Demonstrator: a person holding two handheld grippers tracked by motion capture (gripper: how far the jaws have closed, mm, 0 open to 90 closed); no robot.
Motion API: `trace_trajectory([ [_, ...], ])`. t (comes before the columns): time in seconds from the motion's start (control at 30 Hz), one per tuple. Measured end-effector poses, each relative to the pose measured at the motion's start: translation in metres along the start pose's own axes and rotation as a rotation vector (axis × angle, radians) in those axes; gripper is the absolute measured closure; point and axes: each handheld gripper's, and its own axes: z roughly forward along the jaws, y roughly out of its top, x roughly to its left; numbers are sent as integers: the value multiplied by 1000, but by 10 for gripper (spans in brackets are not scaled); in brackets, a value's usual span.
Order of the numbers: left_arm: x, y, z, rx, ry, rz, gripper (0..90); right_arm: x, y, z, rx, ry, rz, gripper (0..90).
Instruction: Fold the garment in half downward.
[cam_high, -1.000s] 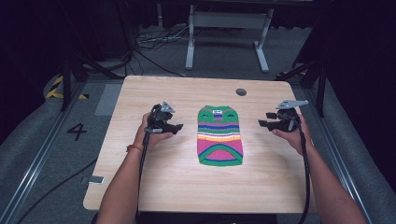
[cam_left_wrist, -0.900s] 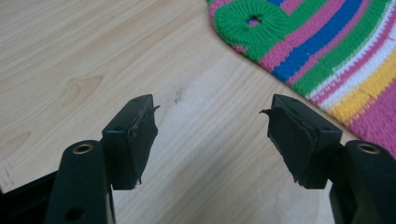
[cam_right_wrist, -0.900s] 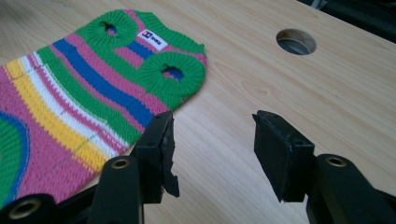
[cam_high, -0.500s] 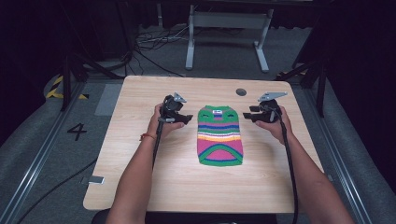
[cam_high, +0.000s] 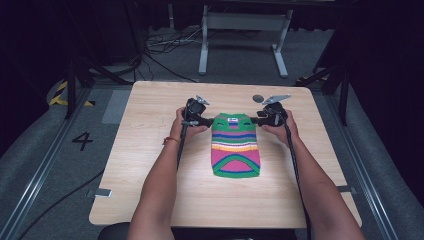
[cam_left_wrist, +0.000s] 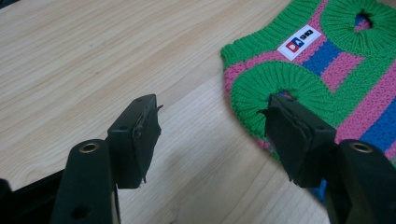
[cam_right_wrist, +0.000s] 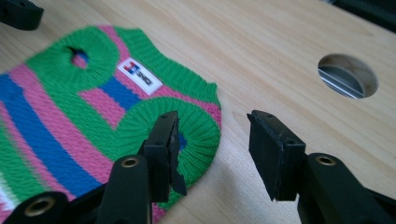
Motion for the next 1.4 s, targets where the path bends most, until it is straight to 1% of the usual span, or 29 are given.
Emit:
trace_trajectory([
  [0.07, -3, 2, 7, 3, -1, -3, 357, -1, -3, 8, 20, 9, 18, 531],
  [0.1, -4, 2, 10, 8, -4, -7, 357, -2, -3, 10, 23, 4, 23, 526],
  [0.17, -5, 2, 16, 10, -6, -10, 356, -2, -4, 13, 12, 24, 40, 527],
  [0.2, -5, 2, 18, 17, -8, -9, 355, -2, -4, 15, 13, 23, 44, 526],
  [0.27, -5, 1, 22, 19, -6, -13, 348, 0, -4, 19, 33, 21, 33, 526],
  [0.3, -5, 1, 22, 9, -10, -19, 344, 0, -4, 21, 45, 11, 23, 526],
  [0.37, -4, -1, 23, 2, -16, -31, 340, 1, -5, 24, 60, 4, 29, 527],
  [0.4, -4, -2, 23, 3, -26, -38, 339, 1, -6, 25, 58, 6, 33, 527],
  [0.5, -2, -4, 24, -14, -41, -61, 331, 0, -8, 25, 47, 18, 59, 538],
  [0.6, -1, -5, 24, -26, -65, -59, 301, 1, -10, 25, 40, 20, 61, 552],
  [0.63, -2, -4, 25, -24, -58, -59, 299, 1, -10, 25, 40, 20, 65, 556],
  [0.67, -3, -4, 26, -20, -57, -68, 297, 1, -9, 25, 40, 21, 64, 566],
  [0.7, -5, -4, 28, -31, -50, -79, 294, 1, -9, 25, 41, 22, 60, 573],
  [0.77, -9, -2, 30, -32, -26, -79, 304, 2, -9, 25, 37, 30, 62, 620],
  [0.8, -13, -1, 32, -26, 2, -64, 317, 3, -9, 25, 39, 29, 62, 637],
  [0.83, -14, 0, 32, -23, 10, -52, 328, 4, -8, 25, 42, 29, 65, 660],
  [0.93, -17, 0, 32, -31, 8, -46, 379, 6, -7, 25, 52, 32, 64, 710],
  [0.97, -18, 0, 32, -35, 4, -50, 428, 6, -7, 25, 50, 35, 72, 733],
  [1.07, -20, 1, 30, -26, -31, -28, 631, 7, -8, 24, 49, 39, 61, 796],
  [1.13, -20, 1, 29, -22, -51, -24, 738, 9, -8, 23, 47, 39, 63, 826],
  [1.17, -20, 1, 29, -22, -51, -24, 771, 9, -8, 23, 47, 39, 63, 826],
  [1.2, -21, 1, 28, -18, -54, -19, 793, 12, -8, 22, 52, 38, 48, 833],
  [1.23, -21, 1, 28, -18, -54, -19, 799, 12, -8, 22, 52, 38, 48, 833],
  [1.3, -22, 1, 26, -23, -47, -3, 810, 13, -8, 21, 52, 37, 31, 837],
  [1.33, -22, 1, 26, -28, -46, 3, 816, 14, -9, 19, 44, 46, 39, 838],
  [1.4, -22, 0, 23, -31, -50, 3, 820, 14, -10, 15, 29, 63, 37, 839],
])
